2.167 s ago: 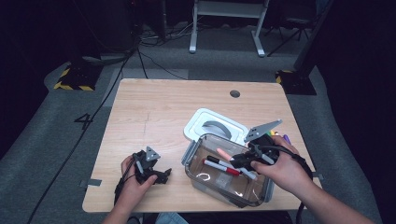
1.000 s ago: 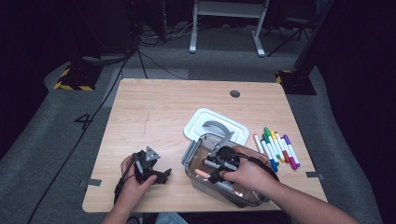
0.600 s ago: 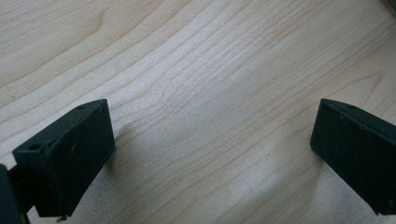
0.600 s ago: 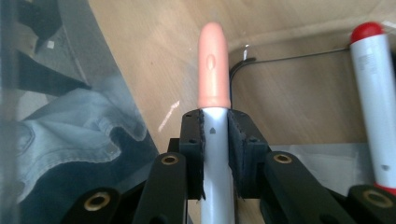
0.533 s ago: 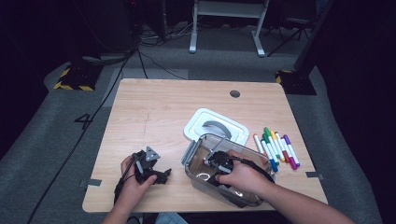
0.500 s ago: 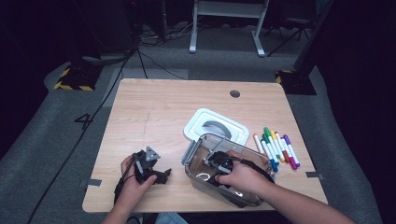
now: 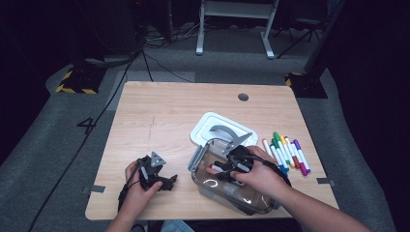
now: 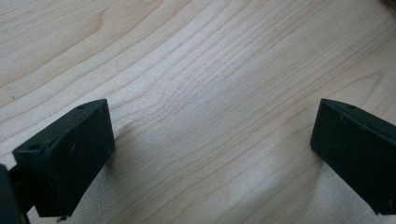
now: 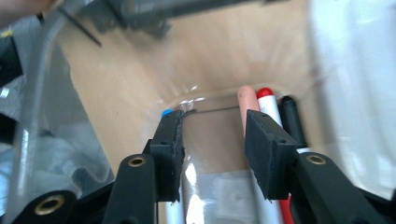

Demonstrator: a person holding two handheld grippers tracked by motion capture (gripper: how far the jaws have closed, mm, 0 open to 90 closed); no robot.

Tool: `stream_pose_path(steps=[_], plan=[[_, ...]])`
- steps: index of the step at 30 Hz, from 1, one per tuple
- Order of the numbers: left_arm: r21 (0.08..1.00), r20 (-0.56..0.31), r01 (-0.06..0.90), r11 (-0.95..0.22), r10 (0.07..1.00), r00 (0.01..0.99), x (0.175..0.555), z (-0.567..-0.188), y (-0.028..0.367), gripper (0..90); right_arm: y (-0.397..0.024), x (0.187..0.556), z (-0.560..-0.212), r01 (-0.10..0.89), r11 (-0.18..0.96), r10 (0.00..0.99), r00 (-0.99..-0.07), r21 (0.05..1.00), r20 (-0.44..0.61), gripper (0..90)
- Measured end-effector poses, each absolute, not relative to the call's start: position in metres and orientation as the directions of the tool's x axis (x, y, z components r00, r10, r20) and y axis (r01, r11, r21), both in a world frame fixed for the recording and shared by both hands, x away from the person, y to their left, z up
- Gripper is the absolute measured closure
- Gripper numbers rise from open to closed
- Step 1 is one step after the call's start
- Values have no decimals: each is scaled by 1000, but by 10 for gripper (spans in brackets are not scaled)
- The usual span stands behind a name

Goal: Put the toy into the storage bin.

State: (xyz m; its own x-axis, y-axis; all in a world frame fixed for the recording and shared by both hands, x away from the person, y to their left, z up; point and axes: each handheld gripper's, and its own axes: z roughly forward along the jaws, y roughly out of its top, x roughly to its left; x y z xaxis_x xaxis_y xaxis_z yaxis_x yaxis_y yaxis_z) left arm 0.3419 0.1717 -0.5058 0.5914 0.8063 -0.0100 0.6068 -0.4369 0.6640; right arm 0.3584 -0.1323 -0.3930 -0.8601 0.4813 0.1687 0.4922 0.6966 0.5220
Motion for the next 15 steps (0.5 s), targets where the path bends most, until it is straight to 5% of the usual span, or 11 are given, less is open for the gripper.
stream_pose_path(steps=[15], plan=[[664, -10, 607, -436, 807, 591, 342, -506, 172, 1, -218, 376, -338, 542, 521, 655, -749, 659, 98, 612]])
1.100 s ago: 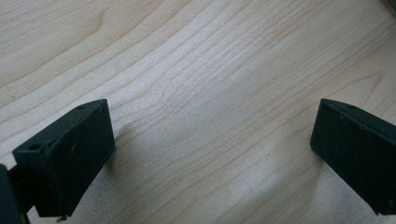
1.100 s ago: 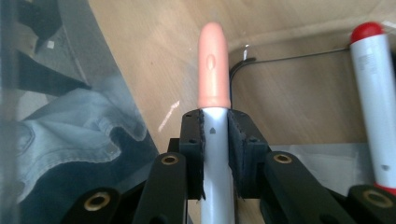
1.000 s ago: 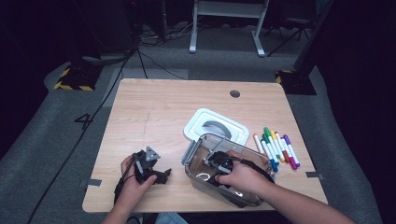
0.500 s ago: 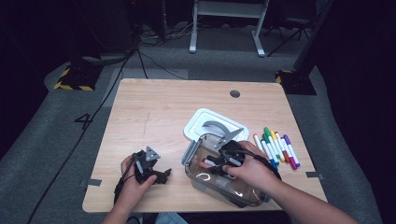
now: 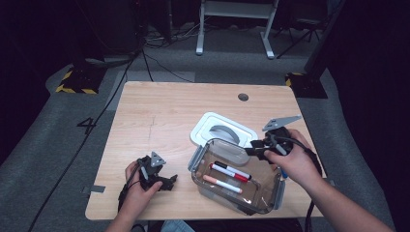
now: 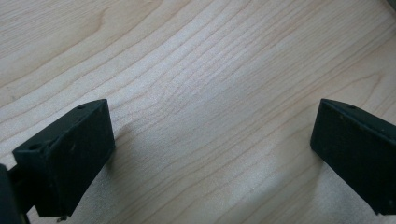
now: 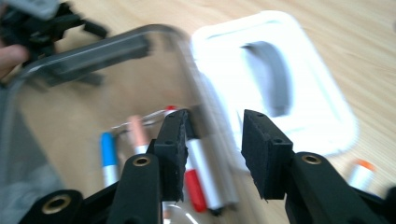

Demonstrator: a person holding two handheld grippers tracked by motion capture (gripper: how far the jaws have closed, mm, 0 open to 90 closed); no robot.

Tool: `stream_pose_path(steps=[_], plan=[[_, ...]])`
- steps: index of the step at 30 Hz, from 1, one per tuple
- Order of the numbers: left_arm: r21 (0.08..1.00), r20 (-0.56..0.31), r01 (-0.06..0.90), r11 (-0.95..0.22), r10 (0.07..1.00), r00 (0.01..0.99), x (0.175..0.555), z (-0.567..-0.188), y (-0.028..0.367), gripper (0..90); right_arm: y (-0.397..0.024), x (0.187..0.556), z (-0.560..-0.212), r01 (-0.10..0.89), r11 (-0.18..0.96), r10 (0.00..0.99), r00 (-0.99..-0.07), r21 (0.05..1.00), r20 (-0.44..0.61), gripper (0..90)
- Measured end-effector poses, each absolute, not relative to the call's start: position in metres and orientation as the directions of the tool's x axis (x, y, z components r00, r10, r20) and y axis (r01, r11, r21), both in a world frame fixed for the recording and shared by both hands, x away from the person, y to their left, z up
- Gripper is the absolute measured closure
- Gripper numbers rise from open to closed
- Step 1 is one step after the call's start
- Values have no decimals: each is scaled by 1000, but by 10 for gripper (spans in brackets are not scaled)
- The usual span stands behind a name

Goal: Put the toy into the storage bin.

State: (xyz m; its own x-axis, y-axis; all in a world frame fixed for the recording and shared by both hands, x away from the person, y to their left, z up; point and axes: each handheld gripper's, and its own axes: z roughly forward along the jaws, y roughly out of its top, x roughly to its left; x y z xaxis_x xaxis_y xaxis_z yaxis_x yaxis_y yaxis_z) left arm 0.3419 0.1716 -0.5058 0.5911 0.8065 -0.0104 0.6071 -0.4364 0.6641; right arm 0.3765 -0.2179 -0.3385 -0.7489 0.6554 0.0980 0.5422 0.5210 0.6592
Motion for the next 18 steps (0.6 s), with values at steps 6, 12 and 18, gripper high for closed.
stream_pose_path(steps=[6, 12, 18], plan=[[664, -10, 607, -436, 807, 591, 342, -506, 172, 1, -263, 392, -337, 598, 435, 752, -653, 674, 94, 620], [664, -10, 607, -436, 807, 591, 342, -506, 172, 1, -308, 411, -354, 667, 361, 835, -542, 652, 92, 615], [664, -10, 607, -436, 807, 591, 342, -506, 172, 1, -341, 425, -379, 732, 301, 890, -445, 612, 95, 609]])
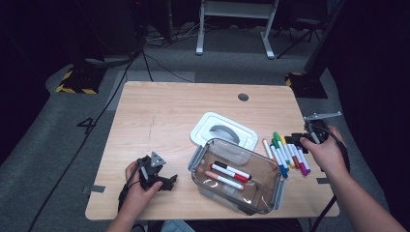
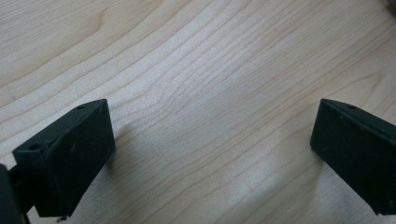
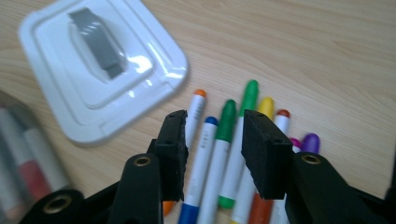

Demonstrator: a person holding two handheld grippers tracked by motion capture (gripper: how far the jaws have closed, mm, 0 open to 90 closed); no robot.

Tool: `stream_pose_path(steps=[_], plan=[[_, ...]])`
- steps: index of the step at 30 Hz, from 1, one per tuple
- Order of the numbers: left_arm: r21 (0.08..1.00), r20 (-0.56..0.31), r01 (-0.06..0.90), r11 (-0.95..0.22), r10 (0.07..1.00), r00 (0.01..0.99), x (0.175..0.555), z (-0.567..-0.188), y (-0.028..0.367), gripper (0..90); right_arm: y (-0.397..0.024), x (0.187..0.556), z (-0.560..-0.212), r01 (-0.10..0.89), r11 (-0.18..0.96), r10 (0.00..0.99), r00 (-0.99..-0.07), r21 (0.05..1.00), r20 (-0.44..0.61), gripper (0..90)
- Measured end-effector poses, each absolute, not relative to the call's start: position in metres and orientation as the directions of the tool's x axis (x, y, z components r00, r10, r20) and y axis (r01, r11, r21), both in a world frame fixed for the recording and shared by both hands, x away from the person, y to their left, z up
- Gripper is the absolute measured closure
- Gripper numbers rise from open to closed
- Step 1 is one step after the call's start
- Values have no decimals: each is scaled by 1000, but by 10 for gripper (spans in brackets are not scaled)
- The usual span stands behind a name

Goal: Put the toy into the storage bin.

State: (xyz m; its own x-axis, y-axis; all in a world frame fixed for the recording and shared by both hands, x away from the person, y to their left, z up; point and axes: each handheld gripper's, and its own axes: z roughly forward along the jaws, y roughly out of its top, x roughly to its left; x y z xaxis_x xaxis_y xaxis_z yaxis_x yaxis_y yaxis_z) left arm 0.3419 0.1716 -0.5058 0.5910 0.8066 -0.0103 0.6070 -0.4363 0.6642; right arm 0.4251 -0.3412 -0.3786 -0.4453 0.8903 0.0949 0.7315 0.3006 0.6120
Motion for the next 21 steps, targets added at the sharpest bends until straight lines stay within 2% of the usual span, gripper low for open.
stream_pose_path(steps=[12, 21], plan=[[664, -10, 607, -436, 807, 591, 342, -506, 172, 1, -381, 439, -424, 799, 258, 937, -343, 543, 60, 616], [664, -10, 607, -436, 807, 591, 342, -506, 172, 1, -405, 444, -454, 852, 209, 961, -270, 480, 60, 655]])
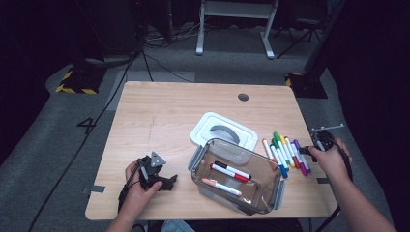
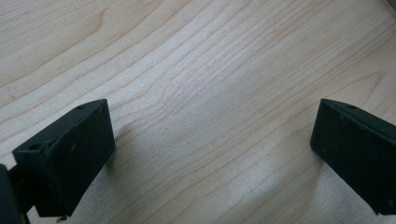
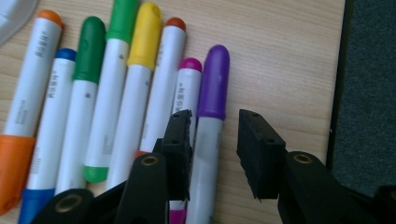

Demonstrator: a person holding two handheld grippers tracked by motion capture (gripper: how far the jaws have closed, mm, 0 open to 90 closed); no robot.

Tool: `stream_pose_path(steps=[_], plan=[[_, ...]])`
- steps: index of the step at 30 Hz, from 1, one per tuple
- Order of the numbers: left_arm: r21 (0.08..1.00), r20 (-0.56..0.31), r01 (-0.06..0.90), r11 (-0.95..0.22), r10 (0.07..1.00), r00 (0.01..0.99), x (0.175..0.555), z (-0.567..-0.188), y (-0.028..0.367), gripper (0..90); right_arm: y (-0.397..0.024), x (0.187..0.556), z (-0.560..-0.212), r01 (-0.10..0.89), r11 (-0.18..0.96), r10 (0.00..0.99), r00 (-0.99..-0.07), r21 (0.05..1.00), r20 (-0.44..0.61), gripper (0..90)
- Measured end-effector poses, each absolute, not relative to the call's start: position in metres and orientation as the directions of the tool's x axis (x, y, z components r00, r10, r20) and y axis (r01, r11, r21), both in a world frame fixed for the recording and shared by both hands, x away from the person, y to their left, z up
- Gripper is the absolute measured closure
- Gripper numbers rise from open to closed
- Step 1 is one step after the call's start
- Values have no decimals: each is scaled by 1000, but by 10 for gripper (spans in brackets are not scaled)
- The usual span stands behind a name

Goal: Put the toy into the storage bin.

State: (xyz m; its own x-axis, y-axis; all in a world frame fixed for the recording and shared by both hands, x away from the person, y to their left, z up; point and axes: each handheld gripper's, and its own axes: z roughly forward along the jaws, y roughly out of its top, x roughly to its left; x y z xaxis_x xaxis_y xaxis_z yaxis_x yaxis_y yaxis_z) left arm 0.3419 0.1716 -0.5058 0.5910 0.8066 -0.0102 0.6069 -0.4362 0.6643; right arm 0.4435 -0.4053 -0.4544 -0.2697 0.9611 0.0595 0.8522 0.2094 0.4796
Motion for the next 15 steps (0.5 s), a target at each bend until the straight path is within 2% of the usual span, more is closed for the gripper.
stream_pose_path(steps=[7, 8, 10, 15], plan=[[664, -10, 607, -436, 807, 591, 342, -506, 172, 1, -411, 445, -466, 867, 203, 966, -254, 454, 53, 682], [664, -10, 607, -436, 807, 591, 342, -506, 172, 1, -412, 445, -469, 870, 210, 966, -254, 445, 40, 735], [664, -10, 607, -437, 806, 591, 342, -506, 172, 1, -413, 445, -469, 875, 198, 970, -240, 441, 41, 768], [664, -10, 607, -436, 807, 591, 342, -506, 172, 1, -415, 445, -467, 887, 168, 976, -212, 431, 56, 771]])
